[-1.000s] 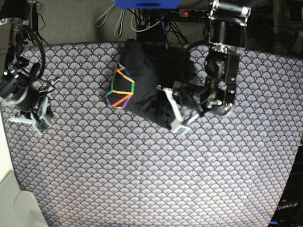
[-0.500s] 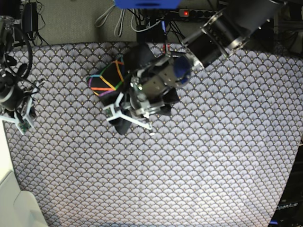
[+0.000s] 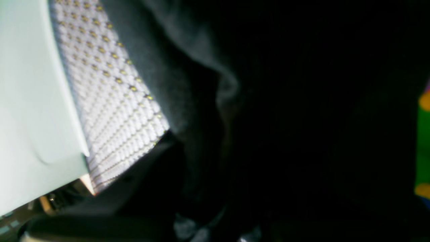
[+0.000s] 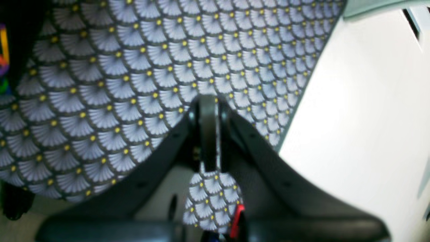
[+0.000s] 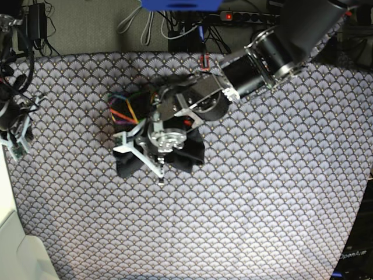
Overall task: Fold the T-shirt properly
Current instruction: 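Roll the bundle over toward the printed end with the left gripper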
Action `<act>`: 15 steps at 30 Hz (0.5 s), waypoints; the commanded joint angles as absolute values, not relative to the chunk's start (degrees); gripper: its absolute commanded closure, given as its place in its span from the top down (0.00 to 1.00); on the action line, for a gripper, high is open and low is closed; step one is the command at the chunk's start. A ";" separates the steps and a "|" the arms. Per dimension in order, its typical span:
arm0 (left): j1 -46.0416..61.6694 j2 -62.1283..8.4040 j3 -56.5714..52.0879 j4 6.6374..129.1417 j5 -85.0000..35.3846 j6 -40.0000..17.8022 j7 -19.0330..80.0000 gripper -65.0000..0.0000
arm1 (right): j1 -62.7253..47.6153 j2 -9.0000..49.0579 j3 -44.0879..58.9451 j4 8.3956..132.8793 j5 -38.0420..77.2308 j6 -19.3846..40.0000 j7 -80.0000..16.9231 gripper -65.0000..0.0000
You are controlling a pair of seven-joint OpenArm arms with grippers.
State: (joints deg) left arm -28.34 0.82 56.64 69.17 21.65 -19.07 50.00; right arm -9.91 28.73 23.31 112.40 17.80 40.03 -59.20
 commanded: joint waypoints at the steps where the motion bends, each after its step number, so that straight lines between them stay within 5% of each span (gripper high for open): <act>1: -29.76 2.15 56.40 68.44 22.55 -18.59 48.57 0.01 | -9.36 29.93 24.04 113.10 17.80 40.00 -58.51 0.00; 15: -28.53 7.69 56.57 58.68 34.24 -18.07 40.22 0.01 | -11.30 30.90 25.27 113.10 17.80 40.00 -58.15 0.00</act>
